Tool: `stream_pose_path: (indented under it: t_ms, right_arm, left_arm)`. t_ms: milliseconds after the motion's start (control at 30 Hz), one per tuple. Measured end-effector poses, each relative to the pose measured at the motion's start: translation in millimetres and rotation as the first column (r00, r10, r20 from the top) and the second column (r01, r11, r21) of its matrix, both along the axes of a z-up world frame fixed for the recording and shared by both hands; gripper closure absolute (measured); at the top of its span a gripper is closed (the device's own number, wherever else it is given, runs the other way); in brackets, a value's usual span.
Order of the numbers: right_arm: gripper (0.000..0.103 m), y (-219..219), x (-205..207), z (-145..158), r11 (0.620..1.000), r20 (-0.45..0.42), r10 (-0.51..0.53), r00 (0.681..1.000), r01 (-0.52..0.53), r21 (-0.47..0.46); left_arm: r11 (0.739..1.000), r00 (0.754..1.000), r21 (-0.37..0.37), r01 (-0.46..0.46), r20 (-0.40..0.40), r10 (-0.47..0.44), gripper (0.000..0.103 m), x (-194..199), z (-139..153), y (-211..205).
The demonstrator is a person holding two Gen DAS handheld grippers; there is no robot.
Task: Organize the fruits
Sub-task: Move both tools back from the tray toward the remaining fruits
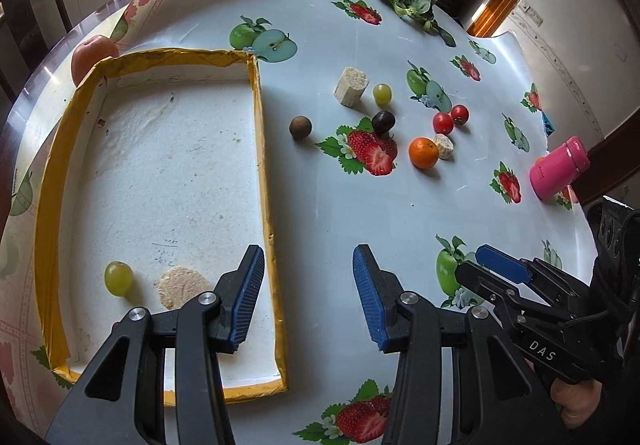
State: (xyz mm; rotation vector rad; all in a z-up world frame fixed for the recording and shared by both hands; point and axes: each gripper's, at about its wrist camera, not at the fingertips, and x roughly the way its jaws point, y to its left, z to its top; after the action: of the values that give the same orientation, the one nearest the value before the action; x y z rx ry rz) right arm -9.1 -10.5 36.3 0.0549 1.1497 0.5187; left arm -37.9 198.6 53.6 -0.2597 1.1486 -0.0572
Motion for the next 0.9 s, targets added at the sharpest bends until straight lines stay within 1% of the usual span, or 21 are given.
stream_pose_path:
  t_ms: [167,267,367,533,700,767,833,900]
  right_arm:
    - [0.057,-16,10,-4,0.999,0.003,-0.035,0.999,0.035,-0.008]
    - [0.057,-28,20,-7,0.997,0.02,-0.069,0.997,0.069,-0.022]
    - [0.058,-40,35,-11,0.994,0.033,-0.105,0.994,0.106,-0.041]
    - [0.059,-52,67,-15,0.989,0.04,-0.144,0.989,0.145,-0.039]
    - [0.067,-47,102,-22,0.988,0.037,-0.147,0.988,0.148,-0.039]
    - [0.067,-42,116,-27,0.99,0.028,-0.137,0.99,0.138,-0.03]
    - [0.067,-36,128,-34,0.99,0.025,-0.132,0.991,0.133,-0.039]
    - [0.067,-30,138,-44,0.991,-0.005,-0.128,0.992,0.127,-0.046]
  left_arm:
    - [0.999,0.999,-0.013,0.034,-0.001,-0.034,0.059,15,-1,-20]
    - [0.998,0.999,-0.029,0.052,-0.005,-0.053,0.059,26,-3,-33]
    - [0.996,0.997,-0.038,0.074,-0.013,-0.075,0.059,36,-9,-51]
    - [0.992,0.993,-0.057,0.111,-0.033,-0.113,0.059,52,-23,-79]
    - [0.99,0.99,-0.057,0.131,-0.052,-0.134,0.059,67,-36,-95]
    - [0.989,0.989,-0.074,0.128,-0.062,-0.132,0.059,71,-40,-96]
    - [0.988,0.989,-0.08,0.129,-0.068,-0.134,0.059,75,-44,-98]
    - [0.988,0.988,-0.083,0.133,-0.067,-0.138,0.059,82,-47,-101]
